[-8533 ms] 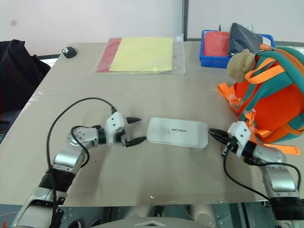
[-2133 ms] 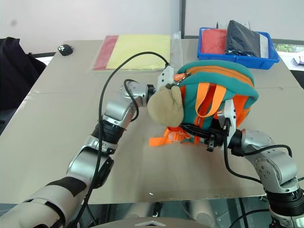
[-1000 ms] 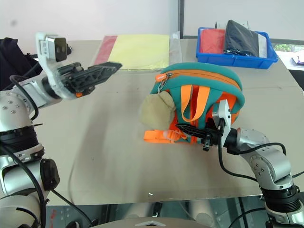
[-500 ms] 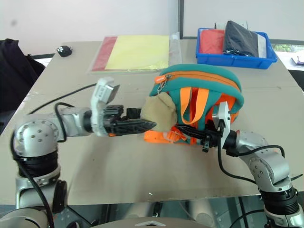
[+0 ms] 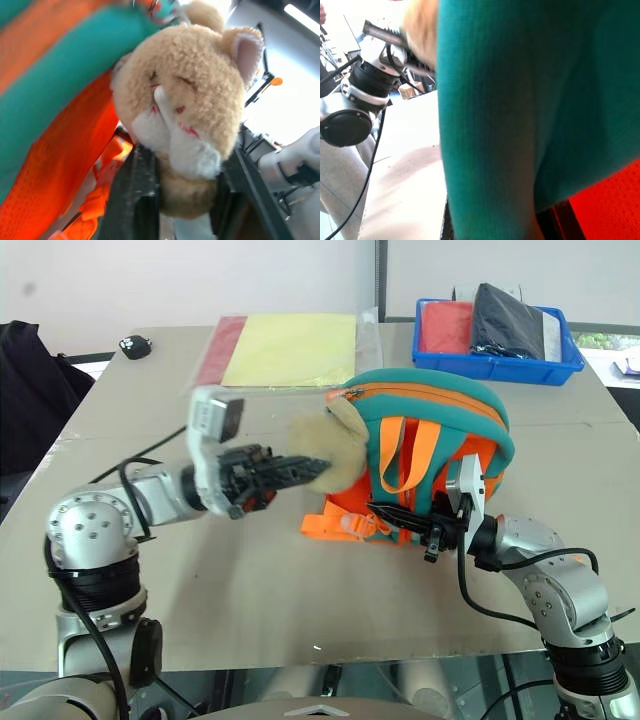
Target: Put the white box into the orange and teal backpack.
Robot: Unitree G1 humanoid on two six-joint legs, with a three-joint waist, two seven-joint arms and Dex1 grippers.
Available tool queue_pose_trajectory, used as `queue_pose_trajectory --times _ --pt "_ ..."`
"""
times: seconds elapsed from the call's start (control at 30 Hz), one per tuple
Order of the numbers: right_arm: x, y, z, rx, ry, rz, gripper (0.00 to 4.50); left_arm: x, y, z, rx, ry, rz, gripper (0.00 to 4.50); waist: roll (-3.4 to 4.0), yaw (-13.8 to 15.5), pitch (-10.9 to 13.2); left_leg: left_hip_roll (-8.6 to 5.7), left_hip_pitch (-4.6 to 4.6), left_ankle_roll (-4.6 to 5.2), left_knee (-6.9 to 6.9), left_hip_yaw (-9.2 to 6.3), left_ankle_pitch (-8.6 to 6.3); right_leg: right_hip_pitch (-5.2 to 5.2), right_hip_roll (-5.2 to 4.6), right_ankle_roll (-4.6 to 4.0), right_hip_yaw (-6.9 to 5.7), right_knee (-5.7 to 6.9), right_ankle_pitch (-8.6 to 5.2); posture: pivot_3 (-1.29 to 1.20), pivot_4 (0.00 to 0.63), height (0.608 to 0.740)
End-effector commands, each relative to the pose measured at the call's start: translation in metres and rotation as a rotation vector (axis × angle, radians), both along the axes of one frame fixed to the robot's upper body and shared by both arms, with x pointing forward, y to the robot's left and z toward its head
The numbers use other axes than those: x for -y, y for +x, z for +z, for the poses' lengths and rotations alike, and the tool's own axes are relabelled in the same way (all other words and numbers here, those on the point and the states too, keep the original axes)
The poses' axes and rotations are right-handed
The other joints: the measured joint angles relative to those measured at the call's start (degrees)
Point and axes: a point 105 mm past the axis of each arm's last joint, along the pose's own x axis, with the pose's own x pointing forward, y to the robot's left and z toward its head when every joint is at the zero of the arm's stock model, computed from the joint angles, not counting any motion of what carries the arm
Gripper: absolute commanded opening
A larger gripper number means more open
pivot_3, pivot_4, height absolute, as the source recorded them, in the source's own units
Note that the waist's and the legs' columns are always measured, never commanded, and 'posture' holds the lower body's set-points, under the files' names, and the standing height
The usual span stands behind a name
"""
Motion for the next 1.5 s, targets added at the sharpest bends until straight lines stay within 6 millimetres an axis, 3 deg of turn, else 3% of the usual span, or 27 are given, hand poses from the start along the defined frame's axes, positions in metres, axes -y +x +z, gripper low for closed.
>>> queue_pose_trajectory --times 0.03,0.17,0.37,0.63,0.9,1.03,1.1,1.2,1.27,1.3,1.37,1.43,1.5 --pt "-0.001 -0.004 0.008 0.041 0.006 0.013 0.00 -0.037 0.011 0.032 0.132 -0.041 0.135 0.41 0.00 0.0 0.0 0.00 0.00 0.00 0.00 0.00 0.00 0.00 0.00 0.00 0.00 0.00 0.00 0.00 0.150 0.740" --pt "0.000 -0.004 0.007 0.035 0.002 0.016 0.00 -0.078 0.046 0.015 0.121 0.099 0.406 0.40 0.02 -0.3 0.0 0.00 0.08 0.00 -0.10 0.10 0.00 -0.01 0.03 0.00 0.09 -0.01 0.00 0.00 0.150 0.740" --pt "-0.001 -0.002 0.007 0.033 0.004 0.023 0.00 -0.092 0.068 -0.026 0.092 0.257 0.557 0.40 0.01 0.0 0.0 -0.01 0.07 0.00 -0.10 0.07 0.00 0.01 -0.01 0.00 0.08 -0.06 0.00 0.00 0.150 0.740" --pt "-0.001 -0.002 0.008 0.033 0.002 0.018 0.00 -0.103 0.051 -0.108 -0.082 0.501 0.536 0.40 0.00 -0.3 0.0 0.02 0.07 0.00 -0.17 0.09 0.00 -0.03 0.02 0.00 0.14 -0.05 0.00 0.00 0.150 0.740" --pt "-0.002 0.000 0.009 0.035 0.005 0.020 0.00 -0.111 0.039 -0.170 -0.101 0.750 0.511 0.40 0.03 0.1 0.0 0.02 0.10 0.00 -0.17 0.08 -0.01 0.00 0.01 0.00 0.14 -0.04 0.00 0.00 0.150 0.740" --pt "-0.005 0.002 0.009 0.037 0.008 0.024 0.00 -0.102 0.055 -0.175 0.105 0.886 0.513 0.40 0.26 0.4 -0.3 0.01 0.25 0.00 -0.18 0.10 -0.01 0.17 -0.01 0.00 0.14 -0.05 0.00 0.00 0.150 0.740" --pt "-0.005 0.002 0.009 0.039 0.008 0.025 0.00 -0.090 0.061 -0.165 0.189 0.836 0.510 0.40 0.33 0.7 -0.3 0.01 0.70 0.01 -0.30 0.11 -0.01 0.59 -0.03 -0.01 0.13 -0.06 0.00 0.00 0.150 0.740" --pt "-0.007 0.003 0.011 0.040 0.020 0.021 0.00 -0.056 0.061 -0.126 0.331 0.621 0.466 0.40 0.33 0.8 -0.3 0.02 0.89 0.03 -0.37 0.10 -0.02 0.73 -0.04 -0.08 0.13 -0.05 0.04 0.00 0.150 0.740" --pt "-0.007 0.002 0.011 0.039 0.026 0.020 0.00 -0.053 0.061 -0.112 0.355 0.554 0.481 0.40 0.27 0.8 -0.3 0.02 0.86 0.02 -0.35 0.10 -0.01 0.71 -0.03 -0.08 0.11 -0.05 0.05 0.00 0.150 0.740" --pt "-0.006 0.002 0.011 0.038 0.027 0.017 0.00 -0.055 0.060 -0.108 0.354 0.541 0.478 1.40 0.23 0.7 -0.2 0.02 0.81 0.02 -0.34 0.10 -0.01 0.67 -0.03 -0.08 0.12 -0.06 0.06 0.00 0.150 0.740" --pt "-0.005 0.002 0.011 0.035 0.030 0.015 0.00 -0.061 0.059 -0.106 0.361 0.548 0.473 2.21 0.22 0.5 -0.2 0.04 0.70 0.01 -0.32 0.10 -0.01 0.56 0.01 -0.08 0.12 -0.07 0.05 0.00 0.150 0.740" --pt "-0.003 0.004 0.010 0.032 0.026 -0.005 0.00 -0.078 0.062 -0.110 0.366 0.601 0.516 3.24 0.22 -0.1 -0.2 0.05 0.61 0.01 -0.35 0.11 -0.01 0.44 0.03 -0.08 0.16 -0.08 0.05 0.00 0.150 0.740" --pt "-0.001 0.007 0.009 0.025 0.024 -0.030 0.00 -0.093 0.062 -0.115 0.361 0.651 0.534 3.97 0.22 -0.1 -0.2 0.05 0.54 0.01 -0.44 0.13 -0.01 0.33 0.04 -0.07 0.19 -0.15 0.05 0.00 0.150 0.740"
